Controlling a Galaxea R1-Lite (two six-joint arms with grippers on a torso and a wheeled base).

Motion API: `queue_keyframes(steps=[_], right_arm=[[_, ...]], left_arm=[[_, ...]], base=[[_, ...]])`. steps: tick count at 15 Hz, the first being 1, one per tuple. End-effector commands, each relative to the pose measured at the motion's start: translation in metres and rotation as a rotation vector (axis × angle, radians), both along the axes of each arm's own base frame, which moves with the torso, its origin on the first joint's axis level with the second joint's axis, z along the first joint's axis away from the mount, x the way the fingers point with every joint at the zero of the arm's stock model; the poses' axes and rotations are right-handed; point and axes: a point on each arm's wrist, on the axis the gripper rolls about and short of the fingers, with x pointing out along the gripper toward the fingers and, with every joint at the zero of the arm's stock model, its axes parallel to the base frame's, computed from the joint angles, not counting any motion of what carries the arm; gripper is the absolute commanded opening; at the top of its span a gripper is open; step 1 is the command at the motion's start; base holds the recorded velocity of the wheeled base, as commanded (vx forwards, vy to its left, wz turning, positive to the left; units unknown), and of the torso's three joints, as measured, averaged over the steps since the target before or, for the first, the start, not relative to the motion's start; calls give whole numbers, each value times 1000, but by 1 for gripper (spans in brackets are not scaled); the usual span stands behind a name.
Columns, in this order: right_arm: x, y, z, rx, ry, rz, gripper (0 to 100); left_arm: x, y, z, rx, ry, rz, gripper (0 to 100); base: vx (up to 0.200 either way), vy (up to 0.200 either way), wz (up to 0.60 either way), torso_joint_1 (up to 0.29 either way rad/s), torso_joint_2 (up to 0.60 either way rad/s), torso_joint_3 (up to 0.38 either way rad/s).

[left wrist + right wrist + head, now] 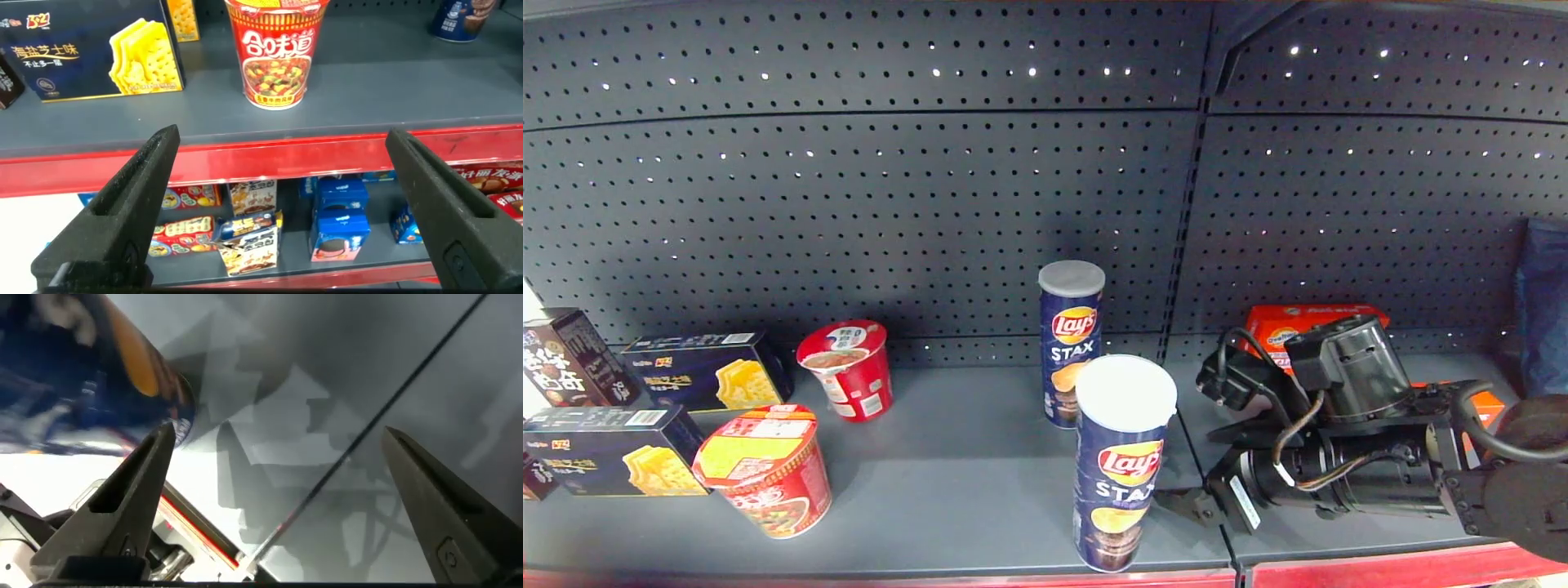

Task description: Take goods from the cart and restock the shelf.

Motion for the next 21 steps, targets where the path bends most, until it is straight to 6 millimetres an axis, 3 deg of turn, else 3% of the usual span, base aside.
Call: queue_keyframes(steps=[1,21], right_arm=[[-5,-3,2,4,-6,3,100],[9,25,0,16,-20,51,100]], left_arm=[[0,0,0,0,1,1,100],[0,0,0,0,5,-7,100]], base=[[0,0,0,0,0,0],[0,0,0,0,0,0]])
